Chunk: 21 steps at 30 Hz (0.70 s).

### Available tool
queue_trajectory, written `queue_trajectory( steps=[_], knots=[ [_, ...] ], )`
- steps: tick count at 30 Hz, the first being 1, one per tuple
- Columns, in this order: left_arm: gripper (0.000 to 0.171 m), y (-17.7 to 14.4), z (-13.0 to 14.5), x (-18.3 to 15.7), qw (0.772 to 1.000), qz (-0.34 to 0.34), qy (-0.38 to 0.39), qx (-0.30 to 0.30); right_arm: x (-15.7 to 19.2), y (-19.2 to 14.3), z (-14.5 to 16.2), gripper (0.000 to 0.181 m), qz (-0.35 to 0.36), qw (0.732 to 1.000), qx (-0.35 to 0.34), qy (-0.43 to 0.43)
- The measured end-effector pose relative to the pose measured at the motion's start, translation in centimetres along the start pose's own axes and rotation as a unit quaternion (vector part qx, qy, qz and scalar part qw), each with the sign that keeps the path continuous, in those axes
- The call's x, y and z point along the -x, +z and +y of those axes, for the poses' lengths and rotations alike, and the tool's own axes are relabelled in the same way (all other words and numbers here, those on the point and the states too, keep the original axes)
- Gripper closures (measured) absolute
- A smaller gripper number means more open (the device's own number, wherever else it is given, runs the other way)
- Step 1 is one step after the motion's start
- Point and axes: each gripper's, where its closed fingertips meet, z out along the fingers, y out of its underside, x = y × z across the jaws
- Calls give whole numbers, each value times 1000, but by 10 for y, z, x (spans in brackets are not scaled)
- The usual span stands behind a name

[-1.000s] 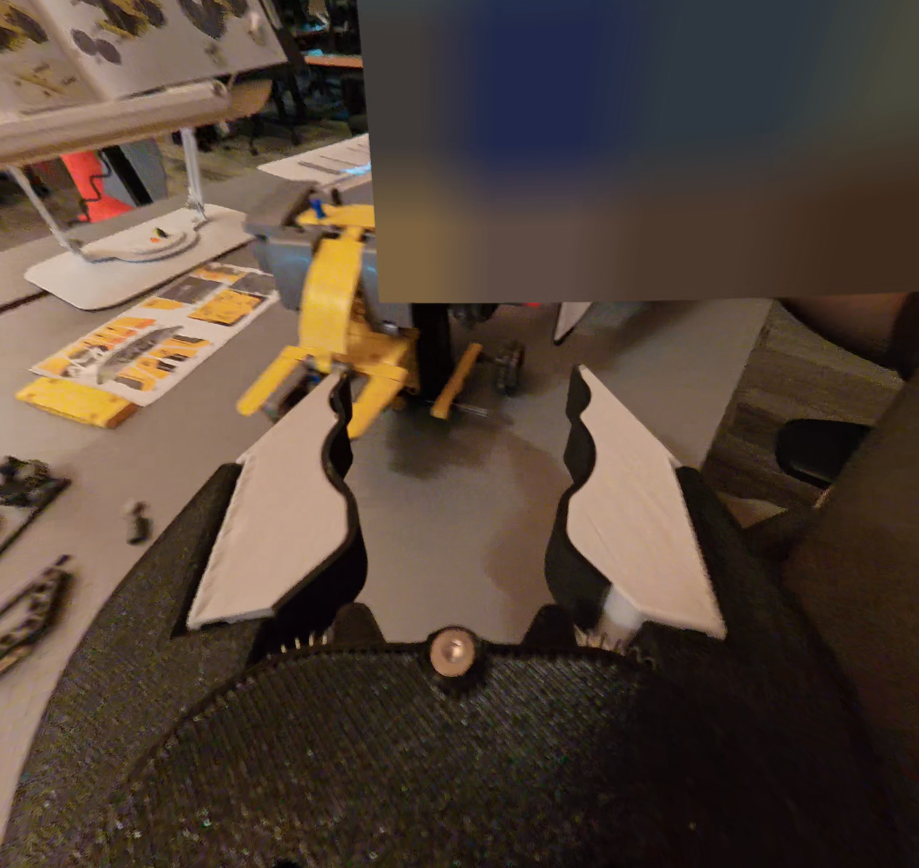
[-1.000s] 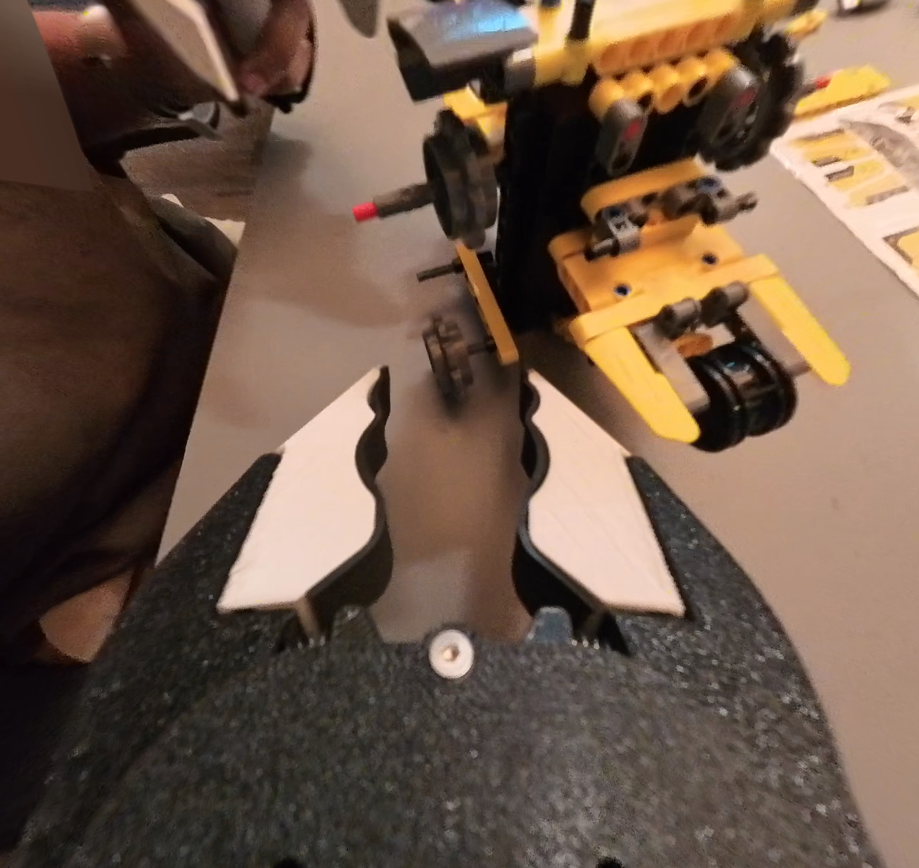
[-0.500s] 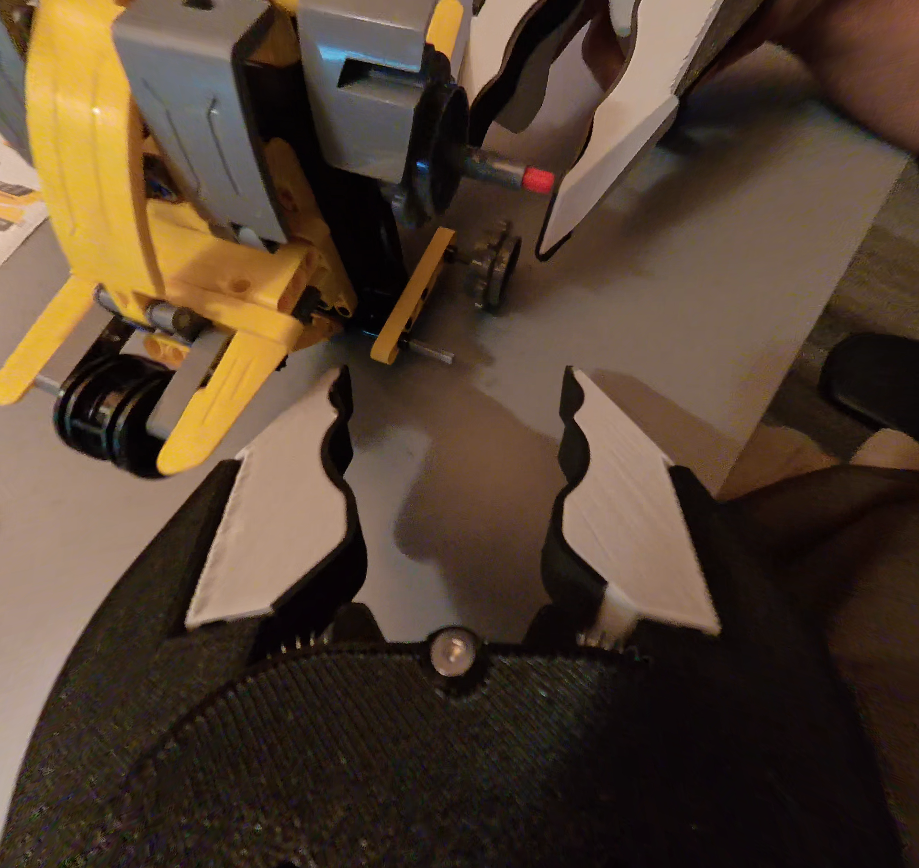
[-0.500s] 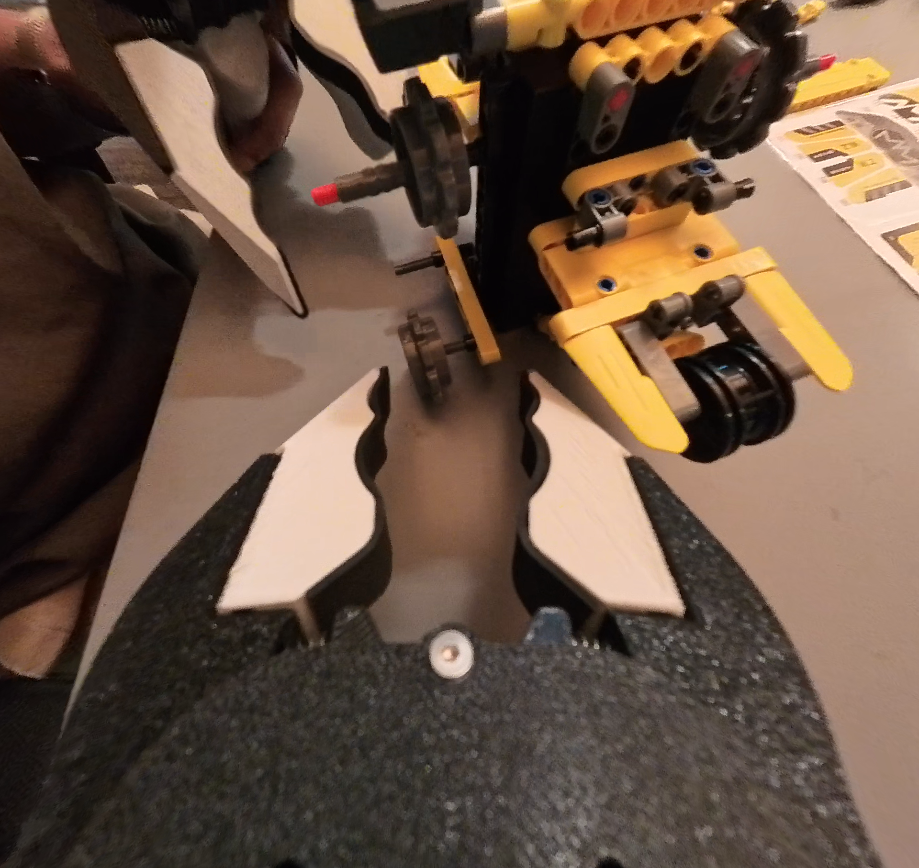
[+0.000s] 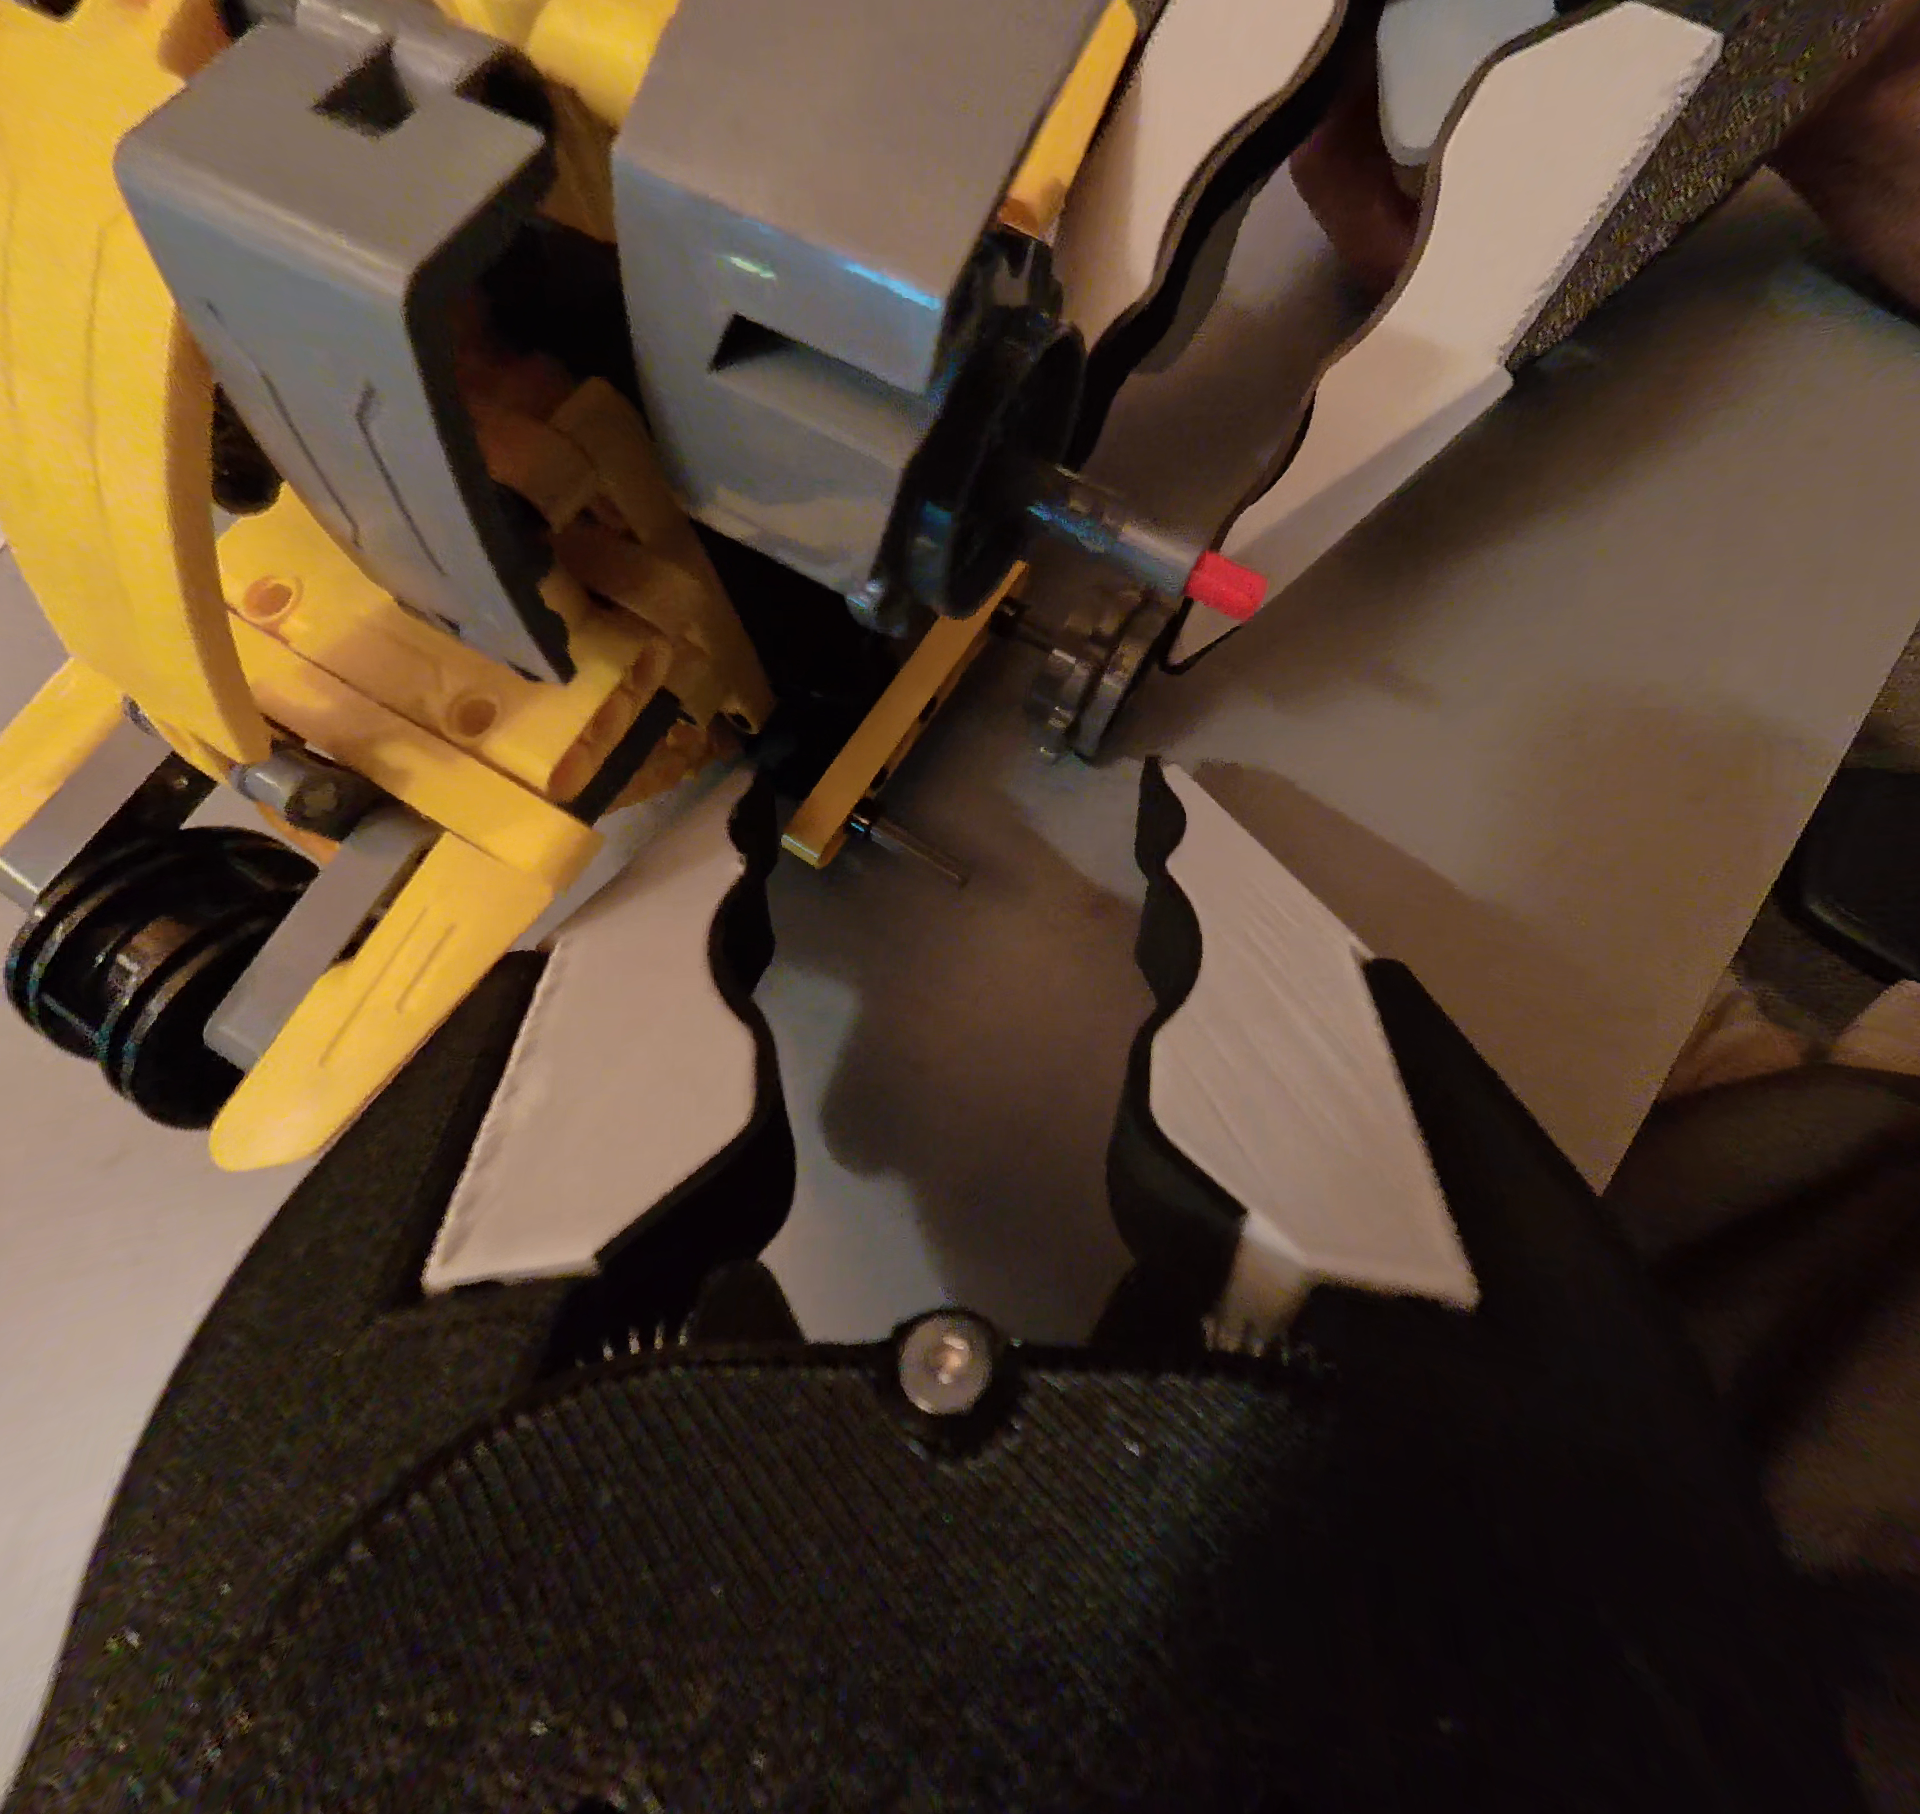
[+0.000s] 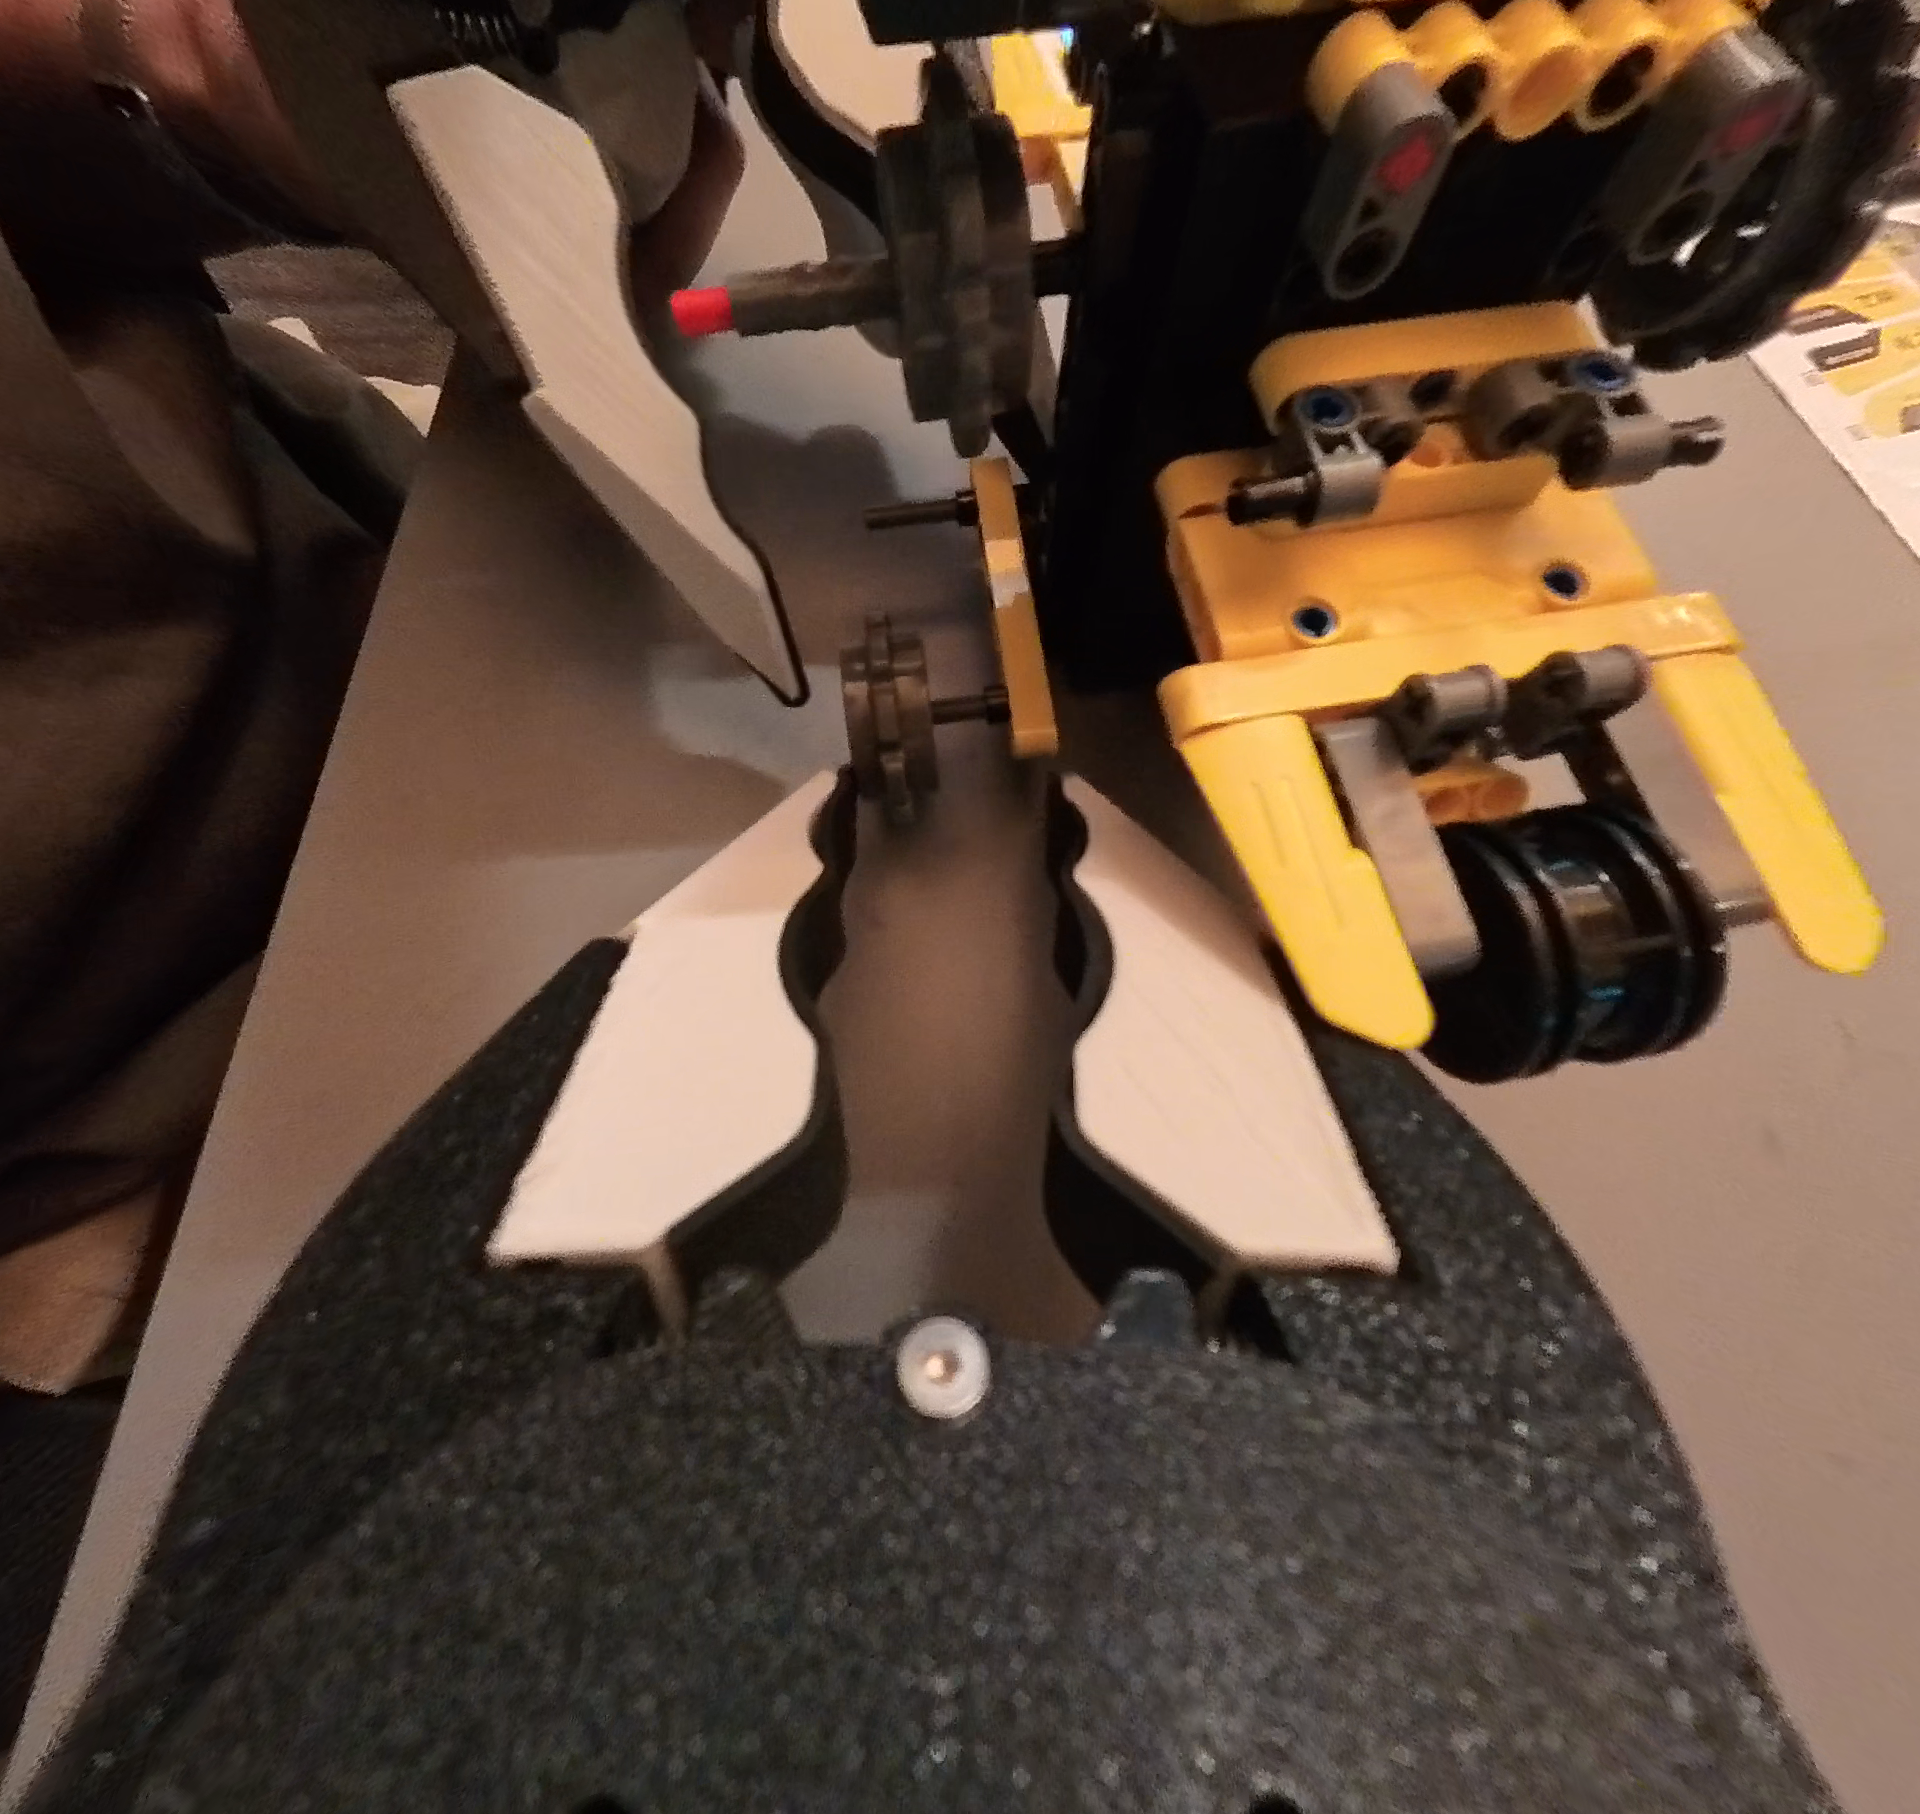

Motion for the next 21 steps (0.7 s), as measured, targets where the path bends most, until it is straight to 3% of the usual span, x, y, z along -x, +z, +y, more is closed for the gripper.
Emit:
queue_trajectory(
  steps=[11, 21],
  knots=[
    [111, 0, 0, 5, 1000, -10, -12, 1, -6, 1, -2, 138, 56, 998, -1, -29],
    [110, 2, 2, 4, 1000, -12, -4, 8, 1, 2, -14, 143, 40, 998, -28, -37]
  ],
)
